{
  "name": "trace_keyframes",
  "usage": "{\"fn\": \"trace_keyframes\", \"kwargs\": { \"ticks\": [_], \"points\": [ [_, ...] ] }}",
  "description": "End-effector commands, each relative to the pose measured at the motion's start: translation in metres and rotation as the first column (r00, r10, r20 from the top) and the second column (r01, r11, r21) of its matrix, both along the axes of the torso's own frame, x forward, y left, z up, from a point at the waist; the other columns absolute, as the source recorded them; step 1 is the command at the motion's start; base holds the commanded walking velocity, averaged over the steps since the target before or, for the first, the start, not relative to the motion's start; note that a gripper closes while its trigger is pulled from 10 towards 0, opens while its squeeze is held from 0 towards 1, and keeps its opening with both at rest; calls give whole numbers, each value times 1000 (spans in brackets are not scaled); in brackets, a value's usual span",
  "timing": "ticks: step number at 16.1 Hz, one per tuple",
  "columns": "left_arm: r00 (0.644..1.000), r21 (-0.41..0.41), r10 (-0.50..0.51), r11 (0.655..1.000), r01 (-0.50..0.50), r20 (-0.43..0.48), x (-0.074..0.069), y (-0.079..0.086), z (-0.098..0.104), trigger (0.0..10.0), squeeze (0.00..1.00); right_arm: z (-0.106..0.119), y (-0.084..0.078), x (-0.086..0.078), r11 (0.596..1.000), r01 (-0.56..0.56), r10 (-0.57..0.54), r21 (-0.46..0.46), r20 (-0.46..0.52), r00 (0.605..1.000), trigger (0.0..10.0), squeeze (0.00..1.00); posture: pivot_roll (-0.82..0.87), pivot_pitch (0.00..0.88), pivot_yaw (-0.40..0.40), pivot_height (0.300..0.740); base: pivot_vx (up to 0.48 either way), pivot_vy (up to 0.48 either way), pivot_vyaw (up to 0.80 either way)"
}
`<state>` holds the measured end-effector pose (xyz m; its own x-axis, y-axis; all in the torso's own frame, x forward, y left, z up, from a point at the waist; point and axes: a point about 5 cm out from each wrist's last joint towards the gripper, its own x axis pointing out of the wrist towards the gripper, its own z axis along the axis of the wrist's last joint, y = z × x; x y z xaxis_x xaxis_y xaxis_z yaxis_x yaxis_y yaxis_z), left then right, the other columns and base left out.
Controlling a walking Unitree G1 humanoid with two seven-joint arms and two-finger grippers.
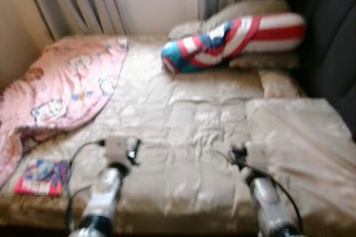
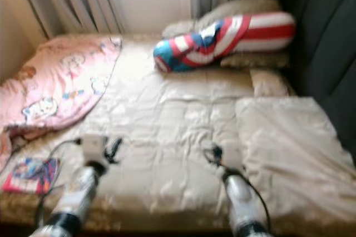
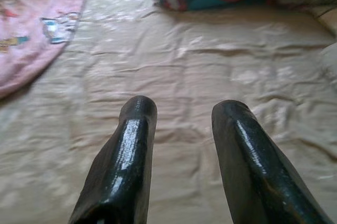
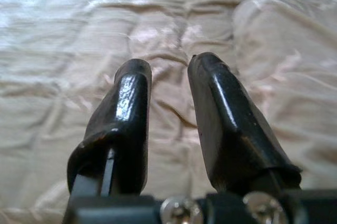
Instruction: Clean up the room
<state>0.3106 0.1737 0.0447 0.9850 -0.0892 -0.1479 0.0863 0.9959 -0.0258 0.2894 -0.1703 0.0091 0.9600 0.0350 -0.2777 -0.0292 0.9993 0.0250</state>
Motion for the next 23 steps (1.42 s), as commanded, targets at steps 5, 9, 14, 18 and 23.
{"fn": "trace_keyframes", "kwargs": {
  "ticks": [5,9,14,18,23],
  "points": [
    [1000,11,17,1000,-17,1,0,9,1,10000,0,3,5,3,1000,-15,15,-3,9,1000,10000,0,-34,12,16,740,0,302,274],
    [1000,15,19,1000,-19,2,1,10,2,10000,0,2,5,3,1000,-11,11,-1,8,1000,10000,0,-32,17,20,740,0,299,481],
    [1000,18,21,1000,-21,1,1,11,3,10000,0,1,4,2,1000,5,-5,16,4,1000,10000,0,-30,20,23,740,0,303,0],
    [1000,19,21,1000,-21,2,1,12,3,10000,0,0,3,1,999,19,-19,32,2,1000,10000,0,-30,21,24,740,0,298,0],
    [1000,17,24,1000,-24,3,2,11,3,10000,0,1,3,2,999,22,-22,33,4,1000,10000,0,-28,22,22,740,0,300,0]
  ]
}}
